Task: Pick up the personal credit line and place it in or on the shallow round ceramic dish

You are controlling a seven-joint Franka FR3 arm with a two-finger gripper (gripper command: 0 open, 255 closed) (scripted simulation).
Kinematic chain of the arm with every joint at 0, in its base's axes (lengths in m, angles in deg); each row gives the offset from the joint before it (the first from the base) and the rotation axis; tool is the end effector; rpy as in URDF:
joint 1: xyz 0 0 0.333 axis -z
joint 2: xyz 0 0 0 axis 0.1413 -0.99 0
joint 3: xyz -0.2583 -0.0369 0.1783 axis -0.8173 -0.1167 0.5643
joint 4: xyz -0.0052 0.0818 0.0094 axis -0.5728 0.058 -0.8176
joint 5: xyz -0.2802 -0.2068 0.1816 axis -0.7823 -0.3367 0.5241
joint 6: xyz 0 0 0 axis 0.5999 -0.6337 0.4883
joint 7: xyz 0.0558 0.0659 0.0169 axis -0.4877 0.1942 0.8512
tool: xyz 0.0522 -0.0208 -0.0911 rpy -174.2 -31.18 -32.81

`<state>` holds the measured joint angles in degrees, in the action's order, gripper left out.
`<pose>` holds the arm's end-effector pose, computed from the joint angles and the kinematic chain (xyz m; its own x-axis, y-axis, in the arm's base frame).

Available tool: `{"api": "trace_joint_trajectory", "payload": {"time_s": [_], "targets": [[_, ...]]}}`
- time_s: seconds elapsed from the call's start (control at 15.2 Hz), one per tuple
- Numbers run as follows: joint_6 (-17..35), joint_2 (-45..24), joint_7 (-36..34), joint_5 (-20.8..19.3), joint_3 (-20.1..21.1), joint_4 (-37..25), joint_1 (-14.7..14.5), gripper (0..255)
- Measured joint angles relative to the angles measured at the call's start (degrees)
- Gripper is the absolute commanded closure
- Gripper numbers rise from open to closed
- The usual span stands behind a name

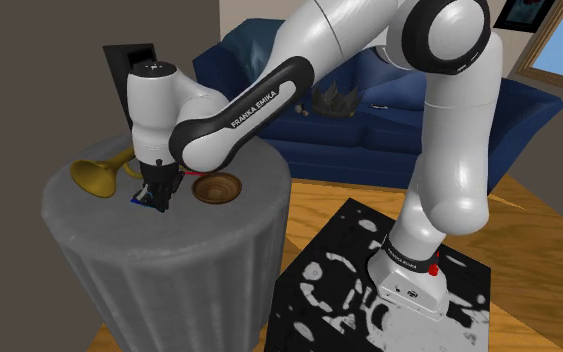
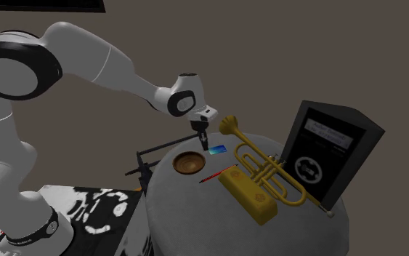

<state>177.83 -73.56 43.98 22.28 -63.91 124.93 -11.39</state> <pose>0.5019 0.3724 0.3404 0.9530 0.2359 0.1902 0.2354 -0.9716 0.0257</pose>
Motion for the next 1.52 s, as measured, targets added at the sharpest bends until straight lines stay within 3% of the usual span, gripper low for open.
{"api": "trace_joint_trajectory", "payload": {"time_s": [0.26, 0.33, 0.46, 0.66, 0.73, 1.52], "targets": [[0.02, 0.47, 0.06, 0.15, -0.02, 0.65, 0.17, 255], [0.02, 0.48, 0.06, 0.15, -0.02, 0.65, 0.17, 0], [-2.76, -0.45, 2.34, 1.57, 0.51, -1.96, 0.86, 0], [-20.65, -6.82, 12.76, 5.96, 1.89, -17.24, 2.47, 0], [-22.81, -7.82, 14.02, 6.33, 1.99, -18.94, 2.65, 0], [-20.73, -10.38, 14.89, 6.01, 1.74, -17.75, 2.82, 0]]}}
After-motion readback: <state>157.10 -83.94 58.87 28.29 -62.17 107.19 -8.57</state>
